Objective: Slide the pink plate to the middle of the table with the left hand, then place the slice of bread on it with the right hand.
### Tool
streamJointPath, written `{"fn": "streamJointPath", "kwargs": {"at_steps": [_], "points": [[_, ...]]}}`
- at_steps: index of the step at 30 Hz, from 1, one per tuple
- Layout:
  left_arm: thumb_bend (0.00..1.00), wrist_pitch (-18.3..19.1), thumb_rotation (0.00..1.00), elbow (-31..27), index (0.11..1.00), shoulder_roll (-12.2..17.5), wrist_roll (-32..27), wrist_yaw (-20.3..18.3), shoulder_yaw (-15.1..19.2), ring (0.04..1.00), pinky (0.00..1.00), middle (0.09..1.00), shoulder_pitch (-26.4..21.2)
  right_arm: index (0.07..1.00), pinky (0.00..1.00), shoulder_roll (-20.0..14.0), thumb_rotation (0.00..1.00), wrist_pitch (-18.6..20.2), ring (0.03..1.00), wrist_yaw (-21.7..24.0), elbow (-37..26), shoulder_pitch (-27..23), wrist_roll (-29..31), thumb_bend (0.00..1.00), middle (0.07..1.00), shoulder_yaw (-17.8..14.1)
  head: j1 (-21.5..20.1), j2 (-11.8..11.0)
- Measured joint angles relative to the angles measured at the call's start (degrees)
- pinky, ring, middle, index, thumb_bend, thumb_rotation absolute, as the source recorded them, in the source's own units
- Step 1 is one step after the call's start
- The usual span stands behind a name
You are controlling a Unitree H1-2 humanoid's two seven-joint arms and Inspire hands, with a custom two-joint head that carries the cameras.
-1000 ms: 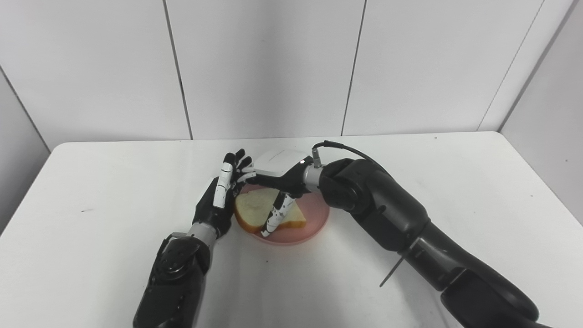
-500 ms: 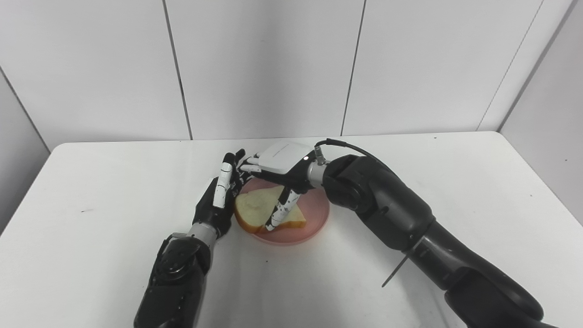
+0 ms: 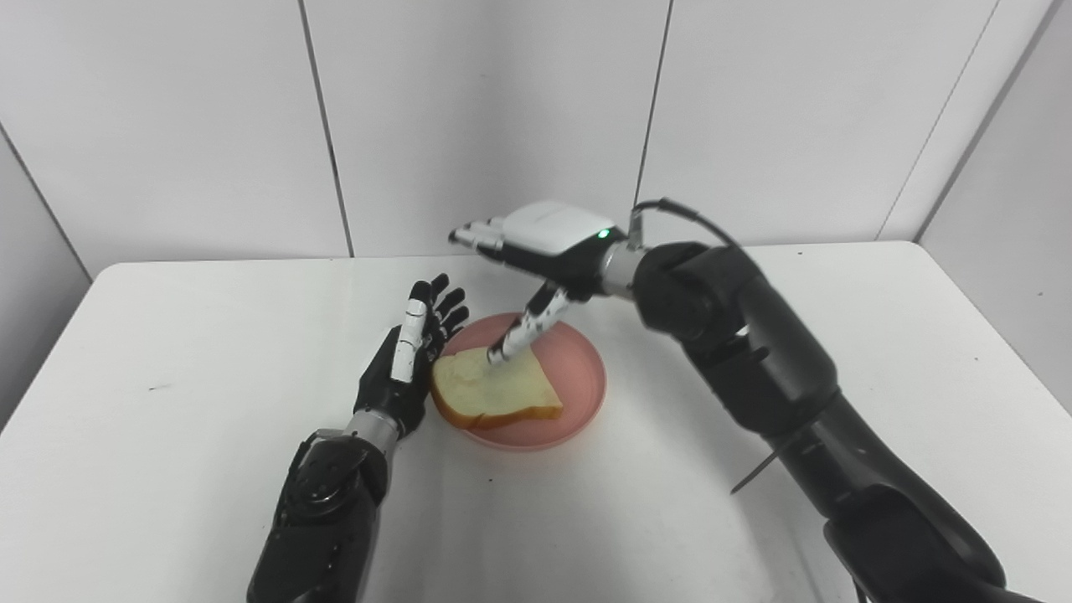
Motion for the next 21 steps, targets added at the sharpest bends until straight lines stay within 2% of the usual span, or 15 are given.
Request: {"fn": "streamJointPath", "kwargs": {"at_steps": [4, 5, 7, 9, 12, 16, 21], "points": [[0.74, 0.07, 0.98, -1.97, 0.996, 0.01, -0.35, -0.05, 0.85, 0.978, 0.99, 0.982, 1.39, 1.0, 0.91, -0.3, 0.82, 4.05, 1.0, -1.86, -0.89, 3.63, 5.82, 0.95, 1.0, -6.24, 0.09, -0.35], [0.73, 0.15, 0.98, -2.53, 0.987, 0.01, -0.41, -0.04, 1.12, 0.964, 0.98, 0.971, 1.78, 1.0, 0.92, -0.49, 0.9, 5.03, 1.0, -2.21, -0.91, 4.7, 6.92, 0.95, 1.0, -7.08, 0.09, -0.35], [0.71, 0.42, 0.97, -3.92, 0.975, 0.01, -0.28, 0.3, 1.44, 0.947, 0.97, 0.958, 2.63, 1.0, 0.93, -0.75, 0.97, 6.39, 1.0, -3.12, -1.17, 7.25, 9.41, 0.96, 1.0, -8.97, 0.18, -0.62], [0.72, 0.28, 0.97, -4.76, 0.967, -0.05, 0.17, 1.06, 1.75, 0.945, 0.97, 0.953, 3.25, 1.0, 0.93, -0.92, 0.99, 8.54, 1.0, -4.33, -1.82, 9.7, 10.76, 0.96, 1.0, -10.27, 0.26, -1.14], [0.8, -0.53, 0.98, -5.37, 0.993, -0.1, 1.33, 2.47, 1.94, 0.974, 1.0, 0.974, 3.89, 1.0, 0.97, -0.8, 1.0, 11.39, 1.0, -5.51, -4.46, 12.85, 13.39, 0.88, 1.0, -11.97, 0.35, -1.49], [0.81, -1.93, 1.0, -7.52, 1.0, -0.05, 3.09, 4.43, 1.9, 0.993, 1.0, 0.996, 5.72, 1.0, 1.0, 1.76, 1.0, 11.69, 1.0, -11.52, -6.21, 17.2, 18.78, 0.78, 1.0, -16.74, 0.53, -1.93], [0.8, -3.34, 1.0, -10.44, 1.0, 0.61, 5.94, 5.16, 1.25, 1.0, 0.99, 1.0, 8.54, 1.0, 1.0, 6.07, 1.0, 10.83, 1.0, -19.73, -6.01, 24.05, 24.87, 0.86, 1.0, -20.38, 0.79, -2.55]]}}
